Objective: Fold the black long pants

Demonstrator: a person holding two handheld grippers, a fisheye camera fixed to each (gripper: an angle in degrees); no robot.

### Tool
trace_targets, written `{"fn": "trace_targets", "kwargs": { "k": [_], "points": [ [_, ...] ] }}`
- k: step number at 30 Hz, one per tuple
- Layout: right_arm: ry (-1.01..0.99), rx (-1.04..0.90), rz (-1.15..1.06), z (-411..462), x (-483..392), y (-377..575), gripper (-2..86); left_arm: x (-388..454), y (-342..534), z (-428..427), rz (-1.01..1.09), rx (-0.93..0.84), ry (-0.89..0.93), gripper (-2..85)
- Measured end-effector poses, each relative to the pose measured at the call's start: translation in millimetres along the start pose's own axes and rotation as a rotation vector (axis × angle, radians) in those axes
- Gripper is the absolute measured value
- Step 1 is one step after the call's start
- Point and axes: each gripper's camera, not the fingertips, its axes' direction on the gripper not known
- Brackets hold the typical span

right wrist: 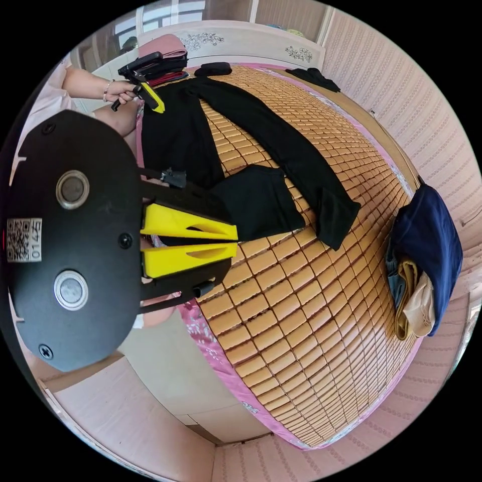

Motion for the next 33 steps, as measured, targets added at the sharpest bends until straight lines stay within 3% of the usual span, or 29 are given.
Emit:
{"fn": "trace_targets", "kwargs": {
  "k": [7,12,18,23,28,33],
  "points": [
    [-0.140,0.138,-0.019,-33,46,29,-0.9,11,-26,6,0.012,-0.037,-0.021,2.8],
    [0.006,0.177,0.077,-52,79,41,-0.8,15,-37,8,0.025,-0.050,-0.035,3.1],
    [0.012,0.070,0.120,-33,110,42,0.2,11,-41,7,0.025,-0.044,-0.017,4.4],
    [0.161,0.196,-0.145,-34,58,5,5.7,6,-43,-21,0.031,0.060,0.028,5.0],
    [0.263,0.157,-0.461,-4,-2,-48,10.1,-12,-61,-42,0.014,0.133,0.017,5.1],
    [0.310,0.052,-0.464,34,-12,-101,11.0,-42,-87,-39,-0.043,0.140,-0.022,5.2]
  ]
}}
